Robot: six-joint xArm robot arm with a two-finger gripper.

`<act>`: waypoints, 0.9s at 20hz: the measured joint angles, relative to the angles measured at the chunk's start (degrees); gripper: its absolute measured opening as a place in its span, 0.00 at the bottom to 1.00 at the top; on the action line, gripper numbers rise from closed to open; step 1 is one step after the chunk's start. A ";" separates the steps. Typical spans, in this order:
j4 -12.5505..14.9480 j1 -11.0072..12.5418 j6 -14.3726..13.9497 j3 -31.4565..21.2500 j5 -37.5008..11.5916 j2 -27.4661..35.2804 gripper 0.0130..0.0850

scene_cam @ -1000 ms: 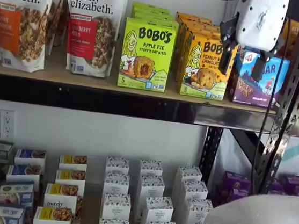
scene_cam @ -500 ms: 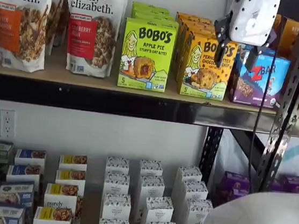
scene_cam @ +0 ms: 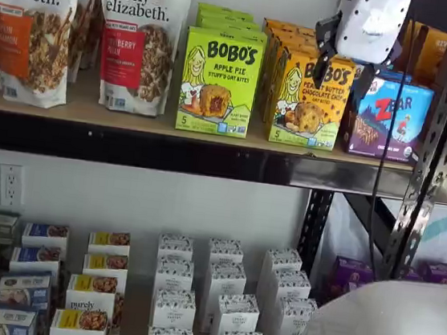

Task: Pick up the orange box on the top shelf, the fifth box from the left

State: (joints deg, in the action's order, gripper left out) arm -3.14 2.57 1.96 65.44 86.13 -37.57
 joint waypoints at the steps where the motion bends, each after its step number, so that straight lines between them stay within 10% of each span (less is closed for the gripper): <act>1: -0.08 0.12 0.15 -0.06 -0.76 0.15 1.00; 18: 0.52 -0.87 -0.68 3.33 -4.12 5.47 1.00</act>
State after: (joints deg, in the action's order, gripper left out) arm -2.62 1.71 1.27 68.77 82.02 -32.10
